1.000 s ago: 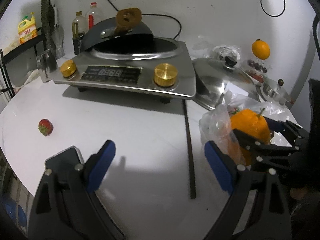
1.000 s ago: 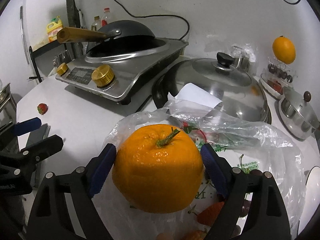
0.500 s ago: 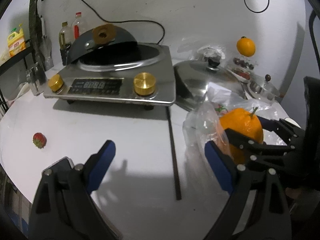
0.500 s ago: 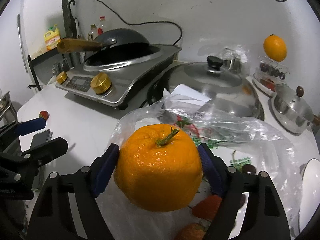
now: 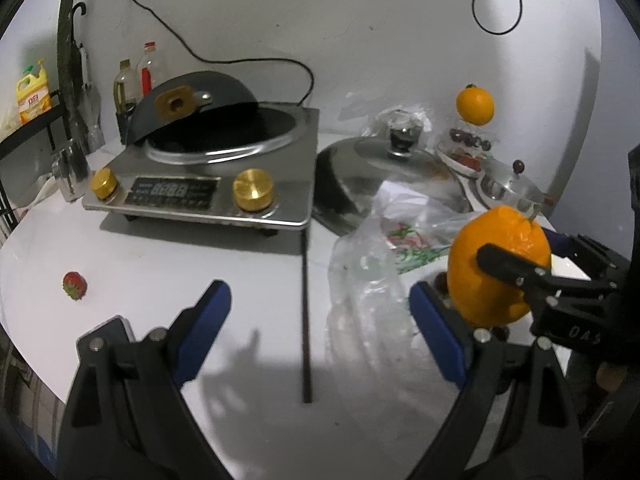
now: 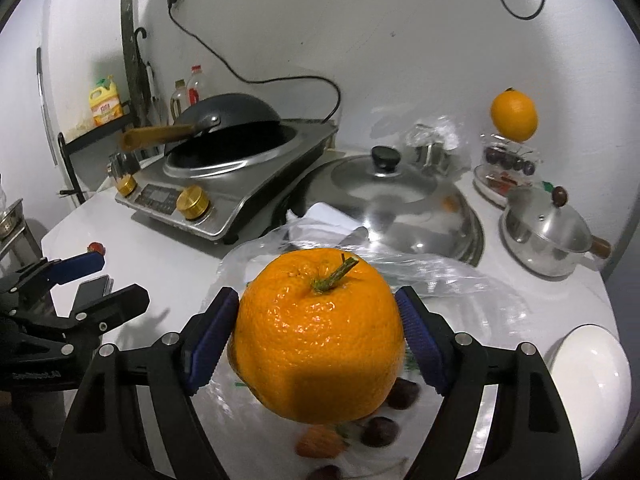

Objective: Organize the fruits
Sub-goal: 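Lift the orange with the right gripper and carry it over the white plate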

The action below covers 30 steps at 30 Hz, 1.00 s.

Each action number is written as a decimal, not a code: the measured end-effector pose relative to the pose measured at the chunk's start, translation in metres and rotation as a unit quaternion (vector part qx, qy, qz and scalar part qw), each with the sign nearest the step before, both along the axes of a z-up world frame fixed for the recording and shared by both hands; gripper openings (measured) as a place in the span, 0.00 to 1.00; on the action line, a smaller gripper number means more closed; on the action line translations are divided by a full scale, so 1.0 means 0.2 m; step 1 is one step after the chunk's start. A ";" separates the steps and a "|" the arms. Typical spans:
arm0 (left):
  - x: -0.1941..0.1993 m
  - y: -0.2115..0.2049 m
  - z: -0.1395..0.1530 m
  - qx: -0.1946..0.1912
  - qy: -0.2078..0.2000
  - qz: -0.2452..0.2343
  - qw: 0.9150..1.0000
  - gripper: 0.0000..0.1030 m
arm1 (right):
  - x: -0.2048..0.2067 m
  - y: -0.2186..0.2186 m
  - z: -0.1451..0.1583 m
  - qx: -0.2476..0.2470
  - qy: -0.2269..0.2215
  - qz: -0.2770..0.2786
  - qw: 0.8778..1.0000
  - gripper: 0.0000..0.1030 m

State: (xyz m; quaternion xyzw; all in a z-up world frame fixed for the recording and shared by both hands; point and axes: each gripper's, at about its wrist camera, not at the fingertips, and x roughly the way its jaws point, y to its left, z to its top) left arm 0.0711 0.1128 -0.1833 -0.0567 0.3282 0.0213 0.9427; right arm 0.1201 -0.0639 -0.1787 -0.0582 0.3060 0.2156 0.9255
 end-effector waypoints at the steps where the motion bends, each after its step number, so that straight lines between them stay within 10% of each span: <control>1: 0.00 -0.02 0.01 0.001 -0.001 -0.001 1.000 0.89 | -0.01 -0.03 0.01 0.002 -0.002 -0.002 1.000 0.80; 30: 0.05 -0.63 0.14 0.033 -0.007 -0.039 0.999 0.89 | -0.10 -0.80 0.10 0.034 -0.020 -0.065 0.997 0.80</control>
